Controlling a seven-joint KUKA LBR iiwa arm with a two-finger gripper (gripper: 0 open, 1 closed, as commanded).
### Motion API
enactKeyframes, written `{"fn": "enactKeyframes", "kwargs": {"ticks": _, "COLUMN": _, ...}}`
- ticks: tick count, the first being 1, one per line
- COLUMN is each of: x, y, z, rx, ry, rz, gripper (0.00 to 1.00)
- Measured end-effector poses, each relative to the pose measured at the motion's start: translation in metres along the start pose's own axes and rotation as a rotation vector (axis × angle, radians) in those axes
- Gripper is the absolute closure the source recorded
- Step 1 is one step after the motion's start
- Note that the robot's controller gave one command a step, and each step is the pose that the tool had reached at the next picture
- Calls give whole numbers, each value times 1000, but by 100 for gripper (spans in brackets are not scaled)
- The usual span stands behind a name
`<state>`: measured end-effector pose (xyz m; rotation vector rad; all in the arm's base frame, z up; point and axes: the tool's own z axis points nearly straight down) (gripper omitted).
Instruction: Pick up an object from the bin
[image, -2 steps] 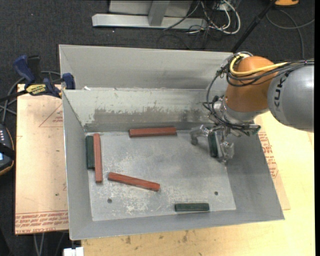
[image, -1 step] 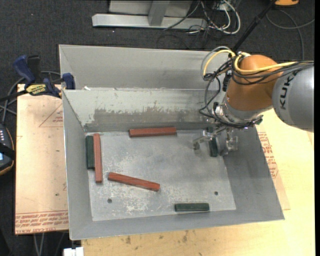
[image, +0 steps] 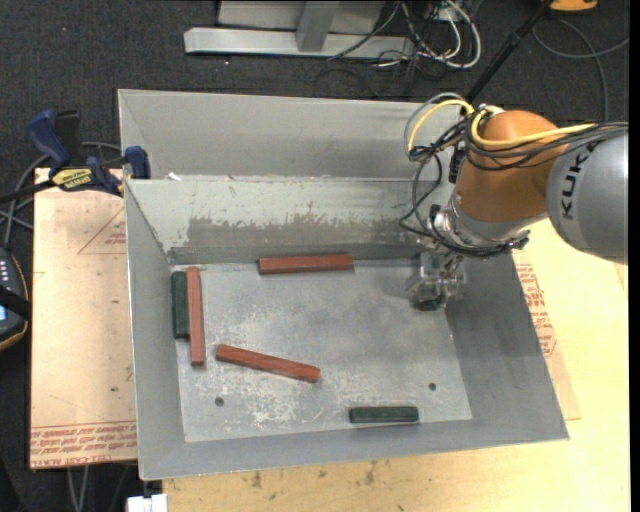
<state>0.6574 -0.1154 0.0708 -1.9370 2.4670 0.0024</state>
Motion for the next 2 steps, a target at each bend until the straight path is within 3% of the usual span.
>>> {"fn": "enactKeyframes", "kwargs": {"ticks": 1, "x": -1, "y": -1, "z": -20, "rx": 2, "ry": 1, "rz": 3, "gripper": 100}}
{"fn": "enactKeyframes", "kwargs": {"ticks": 2, "x": -4, "y": -3, "z": -80, "rx": 7, "ry": 2, "rz": 6, "gripper": 100}}
